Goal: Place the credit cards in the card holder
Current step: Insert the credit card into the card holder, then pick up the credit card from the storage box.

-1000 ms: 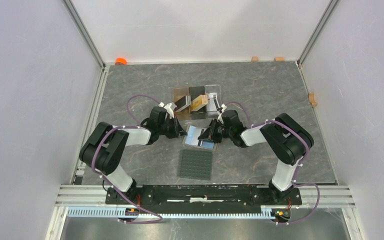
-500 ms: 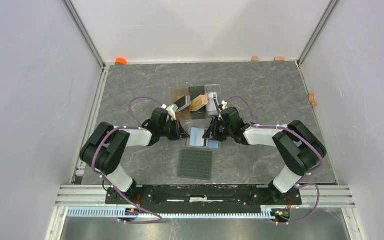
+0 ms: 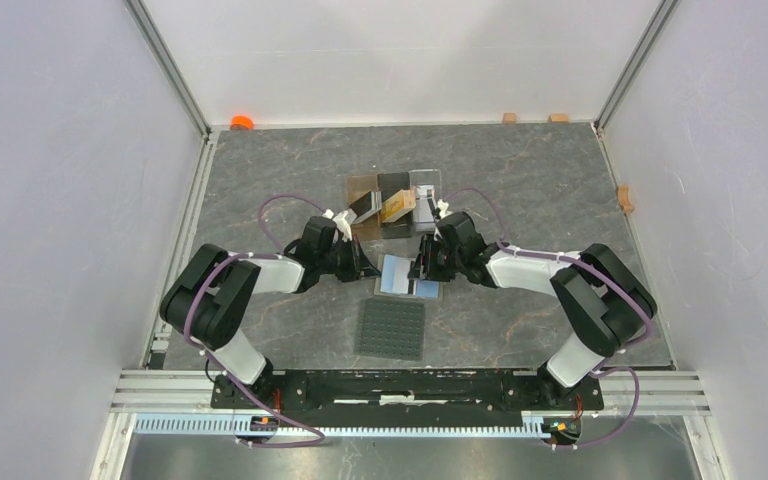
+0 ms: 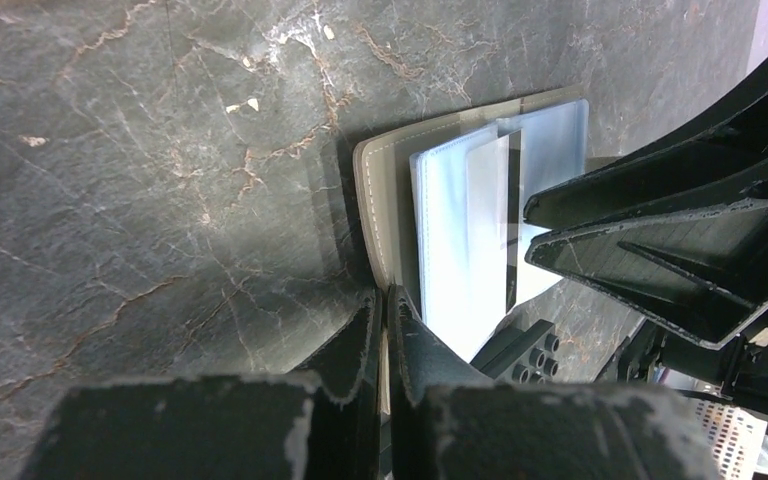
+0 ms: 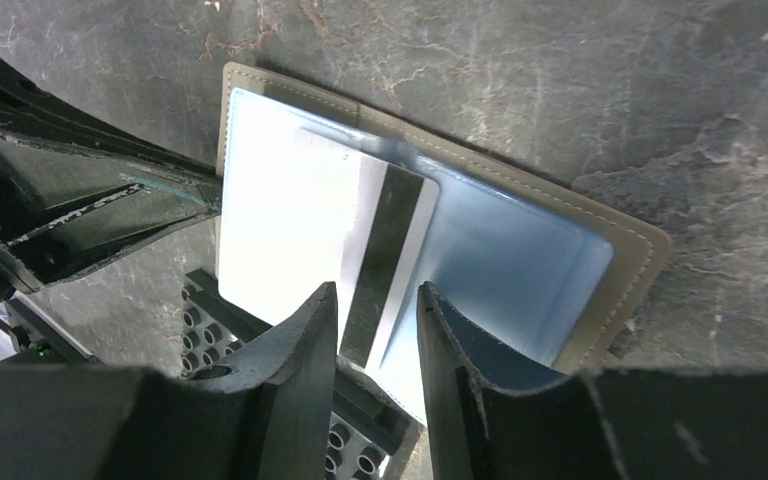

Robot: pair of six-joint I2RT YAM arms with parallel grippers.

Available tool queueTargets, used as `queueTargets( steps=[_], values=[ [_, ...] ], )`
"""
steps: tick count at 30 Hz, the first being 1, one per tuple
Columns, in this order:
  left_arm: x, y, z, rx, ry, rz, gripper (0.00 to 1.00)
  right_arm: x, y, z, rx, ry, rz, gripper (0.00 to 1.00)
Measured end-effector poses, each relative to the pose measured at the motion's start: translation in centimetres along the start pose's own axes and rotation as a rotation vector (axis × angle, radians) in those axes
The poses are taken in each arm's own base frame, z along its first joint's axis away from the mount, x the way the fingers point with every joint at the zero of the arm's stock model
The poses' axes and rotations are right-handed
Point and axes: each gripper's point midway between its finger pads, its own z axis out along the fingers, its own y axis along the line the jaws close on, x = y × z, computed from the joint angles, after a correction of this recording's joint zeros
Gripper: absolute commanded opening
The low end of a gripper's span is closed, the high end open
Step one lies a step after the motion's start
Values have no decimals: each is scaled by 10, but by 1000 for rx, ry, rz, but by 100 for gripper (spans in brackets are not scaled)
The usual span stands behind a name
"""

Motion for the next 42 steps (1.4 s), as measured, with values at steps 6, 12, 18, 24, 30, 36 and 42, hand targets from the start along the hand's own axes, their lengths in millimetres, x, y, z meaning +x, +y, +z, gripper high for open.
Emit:
queueTargets(
  steps=[6, 12, 18, 24, 30, 36, 42],
  values=[
    [1, -3, 0, 15, 7, -5, 2, 9, 10, 6, -38, 27, 3, 36],
    [1, -3, 0, 18, 7, -5, 2, 10, 18, 9, -61, 30, 1, 33],
    [2, -3, 0, 17, 10, -7, 2, 7, 29, 12, -83, 24, -2, 32],
    [2, -3, 1, 18, 12, -8, 12, 2, 39, 14, -104, 14, -13, 35],
    [4, -1, -3, -2, 17, -17, 43, -9, 32, 4, -47, -29, -91, 49],
    [-13, -2, -26, -62, -45, -25, 72, -64, 41, -36, 56, -171, -249, 69],
    [-40, -10, -55, -116, -133, -30, 91, -134, 54, -69, 131, -311, -366, 87]
  ],
)
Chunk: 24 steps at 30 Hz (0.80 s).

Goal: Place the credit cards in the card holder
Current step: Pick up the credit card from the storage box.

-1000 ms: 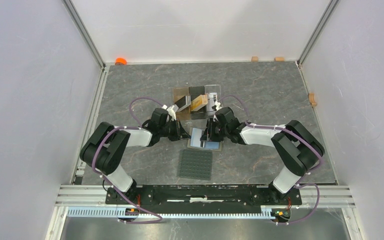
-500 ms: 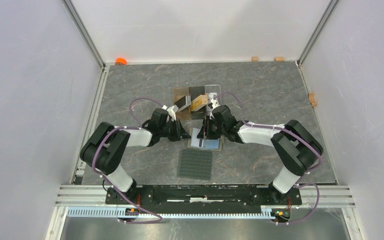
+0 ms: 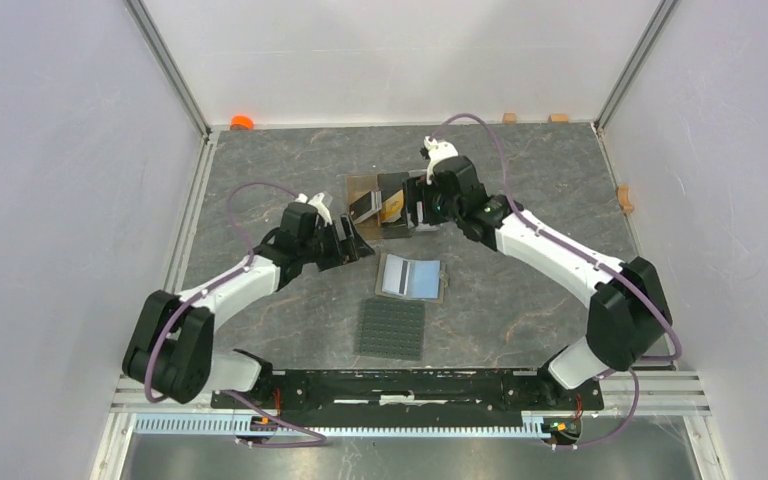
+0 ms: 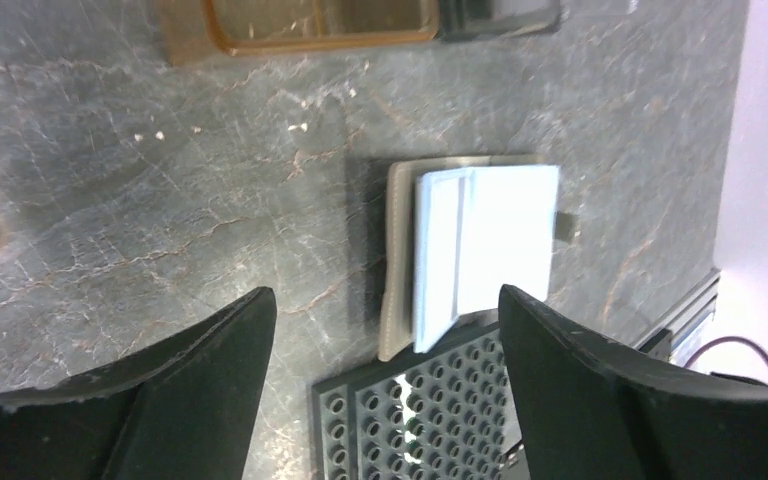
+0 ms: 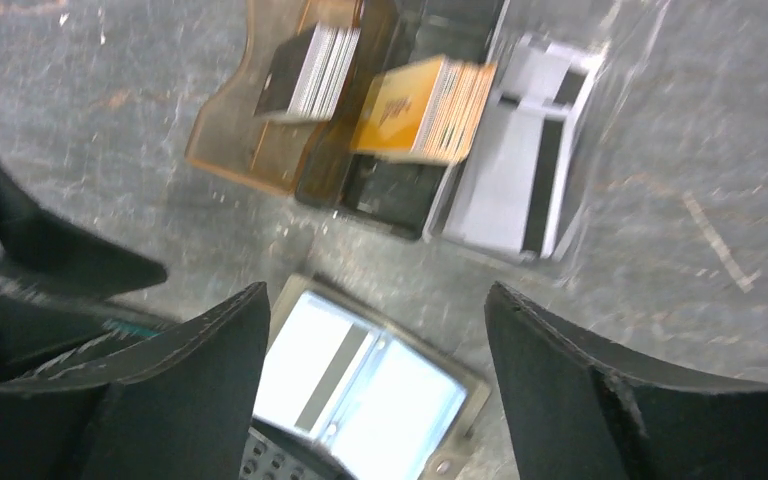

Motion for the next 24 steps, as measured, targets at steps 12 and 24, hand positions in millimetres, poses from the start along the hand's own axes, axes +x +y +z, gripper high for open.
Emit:
queueTargets(
  steps=[12, 24],
  values=[
    [-86, -44, -75, -65, -103, 139, 100, -36, -14, 79, 50, 67, -118, 98],
    [-81, -7, -85, -206, -55, 217, 100, 10, -44, 132, 20, 219, -40, 98]
  ],
)
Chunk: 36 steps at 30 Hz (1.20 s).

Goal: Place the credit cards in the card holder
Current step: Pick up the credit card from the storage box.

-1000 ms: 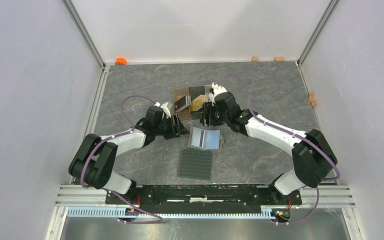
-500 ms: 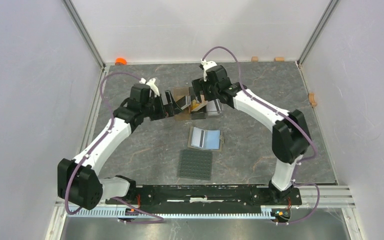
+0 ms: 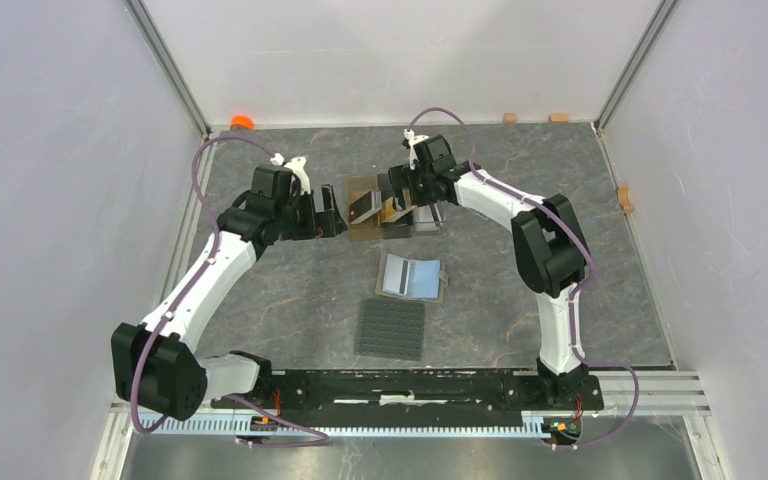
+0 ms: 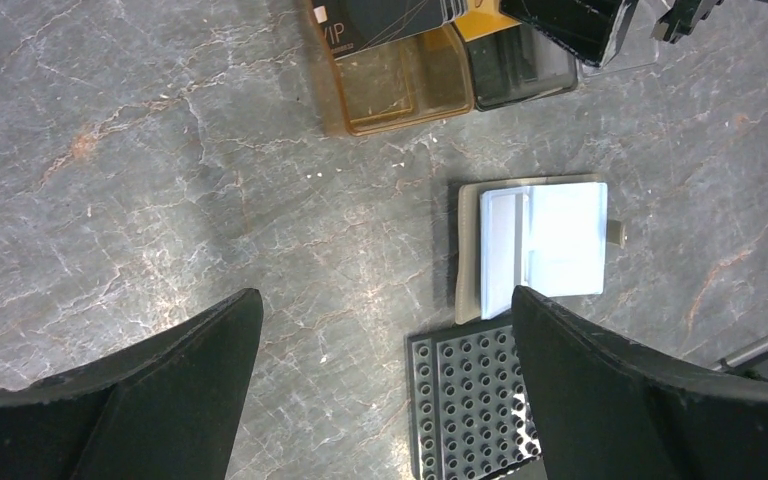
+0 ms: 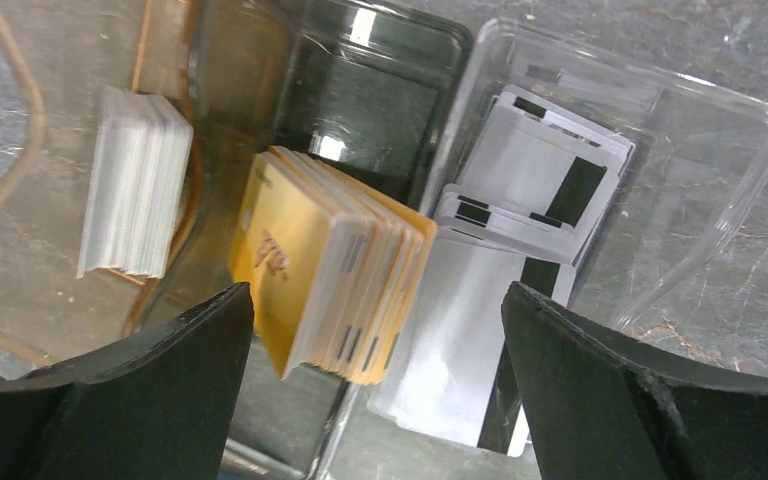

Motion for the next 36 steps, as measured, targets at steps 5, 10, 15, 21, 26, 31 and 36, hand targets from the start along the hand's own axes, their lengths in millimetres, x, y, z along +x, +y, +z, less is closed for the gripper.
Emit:
queueTargets(
  steps=[5, 10, 15, 21, 26, 31, 36],
  values=[
    [3, 5, 1, -17, 7, 3, 100, 5, -10, 7, -16, 23, 55, 97],
    [3, 5, 1, -17, 7, 5, 100, 2, -14, 6, -23, 16, 78, 96],
    [3, 5, 1, -17, 7, 5, 100, -1, -17, 4, -22, 4, 88, 96],
    [3, 4, 1, -13, 8, 5, 100, -8, -20, -5, -13, -19, 91, 92],
    [4, 4, 1, -10, 11, 5, 100, -12, -20, -10, -12, -34, 91, 79],
    [6, 4, 2, -9, 18, 3, 100, -15, -18, -10, -23, -45, 90, 63],
    [9, 3, 4, 2, 33, 1, 100, -17, -13, -9, -47, -54, 93, 49]
  ],
)
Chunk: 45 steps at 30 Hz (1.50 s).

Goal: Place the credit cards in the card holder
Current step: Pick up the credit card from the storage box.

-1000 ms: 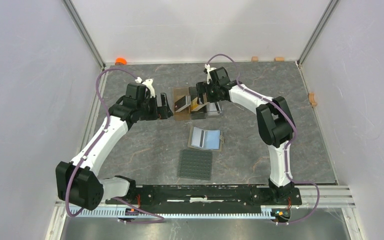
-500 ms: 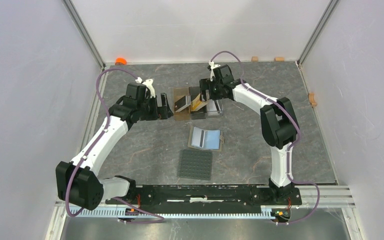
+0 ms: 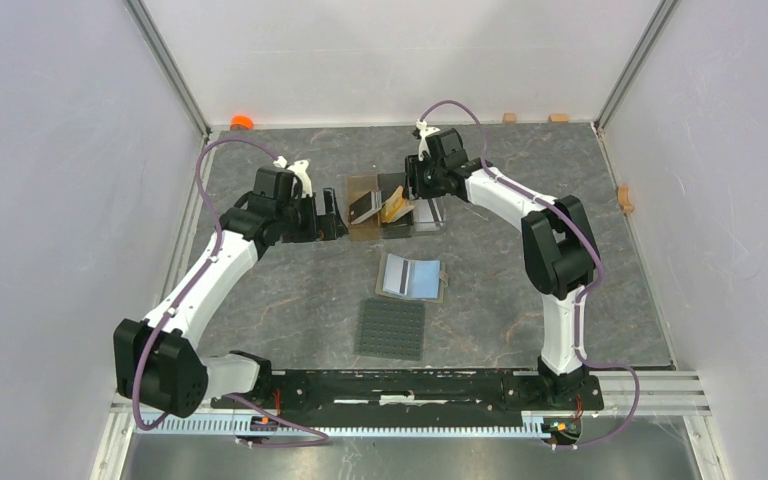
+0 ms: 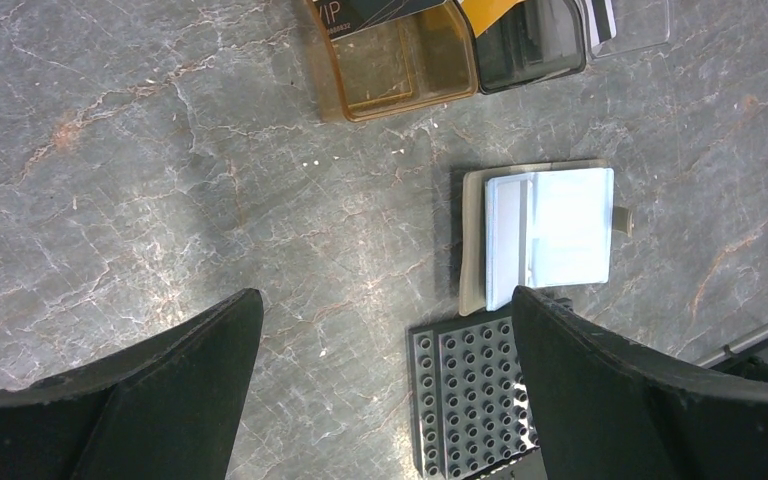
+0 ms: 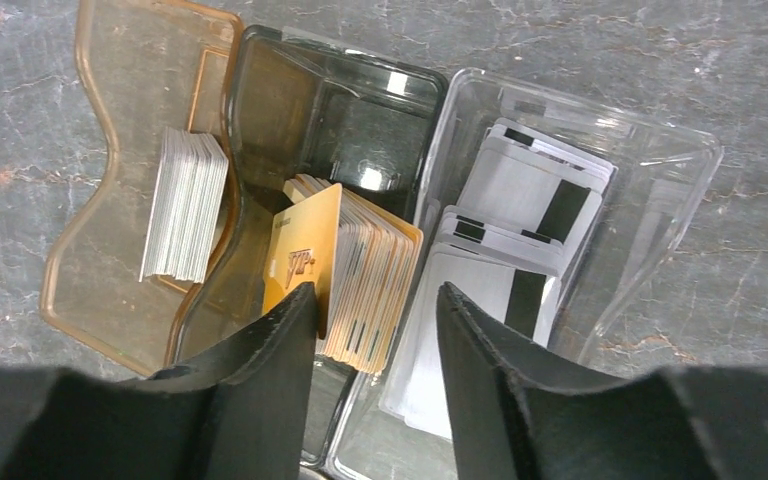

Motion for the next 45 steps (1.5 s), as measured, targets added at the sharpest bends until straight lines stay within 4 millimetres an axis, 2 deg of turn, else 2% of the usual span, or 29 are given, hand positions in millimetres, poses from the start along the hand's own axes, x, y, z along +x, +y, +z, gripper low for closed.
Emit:
queueTargets(
  steps=[10, 13, 18, 22, 29, 34, 41, 43, 45],
  values=[
    [2, 0, 2, 5, 10, -2, 100, -7, 7, -4, -28, -27, 3, 24],
    [3, 0, 2, 4, 13, -3, 100, -9, 9, -4, -33, -35, 2, 22],
    [4, 1, 4, 2, 21, -4, 100, -10, 10, -4, -41, -41, 2, 12],
    [5, 1, 5, 2, 23, -5, 100, -12, 13, -4, -57, -48, 6, 0],
    [7, -3, 5, 29, 27, -3, 99, -12, 25, -9, -127, -67, 24, 0],
    [9, -16, -3, 113, -1, 25, 97, -21, 41, -33, -209, -119, 24, 0],
    [-1, -50, -21, 303, -74, 87, 95, -51, 78, -108, -367, -253, -34, 0],
    [-1, -61, -24, 370, -78, 102, 96, -47, 87, -129, -419, -271, -54, 0],
    [0, -69, -26, 424, -80, 115, 96, -34, 94, -146, -470, -263, -73, 0]
  ],
)
